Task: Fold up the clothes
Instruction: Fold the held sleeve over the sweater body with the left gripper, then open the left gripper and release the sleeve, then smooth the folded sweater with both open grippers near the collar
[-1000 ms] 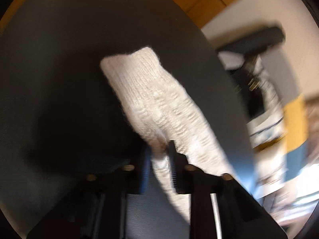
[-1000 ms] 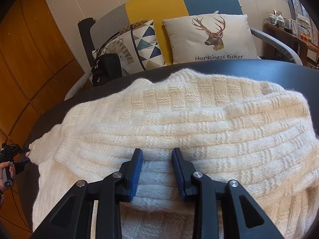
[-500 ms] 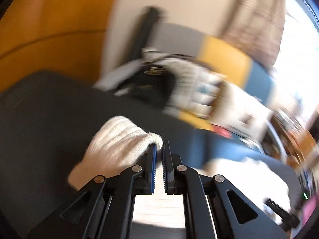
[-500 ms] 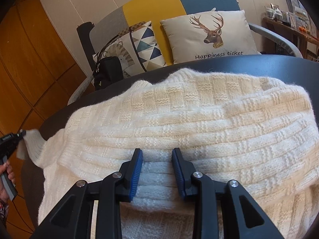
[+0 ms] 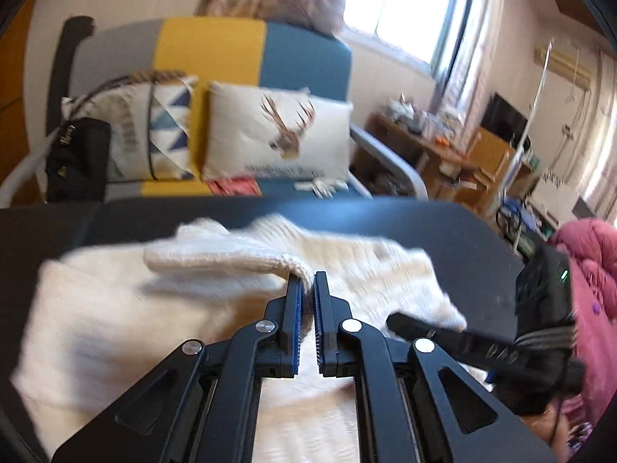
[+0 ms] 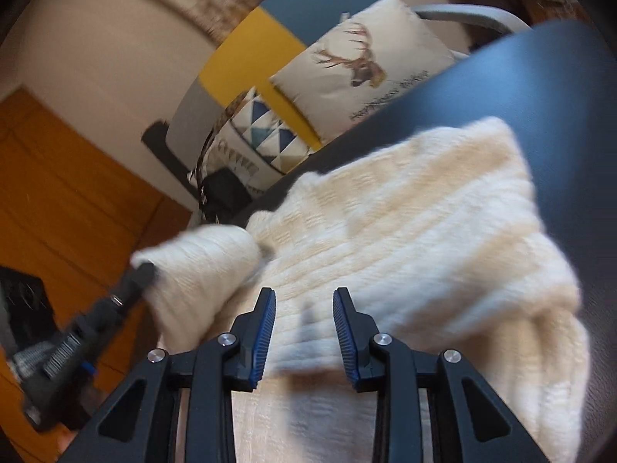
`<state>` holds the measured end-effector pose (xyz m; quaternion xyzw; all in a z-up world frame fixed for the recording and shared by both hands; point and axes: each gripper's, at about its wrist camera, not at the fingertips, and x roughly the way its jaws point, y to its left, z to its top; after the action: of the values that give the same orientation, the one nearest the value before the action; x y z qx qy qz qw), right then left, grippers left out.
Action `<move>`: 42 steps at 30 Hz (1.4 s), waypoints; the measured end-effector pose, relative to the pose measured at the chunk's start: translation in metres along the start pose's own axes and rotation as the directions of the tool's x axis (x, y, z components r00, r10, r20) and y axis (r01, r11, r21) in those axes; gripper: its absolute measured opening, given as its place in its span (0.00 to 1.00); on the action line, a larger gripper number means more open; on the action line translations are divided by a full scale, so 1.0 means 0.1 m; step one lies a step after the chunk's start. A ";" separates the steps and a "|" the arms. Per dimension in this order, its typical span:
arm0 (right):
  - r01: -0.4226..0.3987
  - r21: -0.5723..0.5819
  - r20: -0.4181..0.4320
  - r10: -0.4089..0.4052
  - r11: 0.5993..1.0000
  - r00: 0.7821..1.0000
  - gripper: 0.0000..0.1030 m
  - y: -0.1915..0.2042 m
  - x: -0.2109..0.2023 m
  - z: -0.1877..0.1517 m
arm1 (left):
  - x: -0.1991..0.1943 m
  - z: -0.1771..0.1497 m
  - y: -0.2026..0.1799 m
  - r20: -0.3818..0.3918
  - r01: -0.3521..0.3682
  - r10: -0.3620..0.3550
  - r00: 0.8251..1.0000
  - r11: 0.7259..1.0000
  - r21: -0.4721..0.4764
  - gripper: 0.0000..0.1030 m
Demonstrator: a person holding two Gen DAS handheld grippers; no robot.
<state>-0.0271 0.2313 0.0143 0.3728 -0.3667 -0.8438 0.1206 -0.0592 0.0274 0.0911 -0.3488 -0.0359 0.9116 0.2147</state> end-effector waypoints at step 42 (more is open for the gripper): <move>0.011 -0.208 -0.105 -0.034 0.978 0.994 0.30 0.83 0.79 -0.17 | -0.55 -0.94 2.07 0.000 -0.222 0.267 0.964 0.798 -0.560 0.42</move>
<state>-0.0754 0.1260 0.0223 0.4073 -0.2655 -0.8574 0.1688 -0.0377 -0.1908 0.0095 -0.3614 -0.2620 0.8947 -0.0168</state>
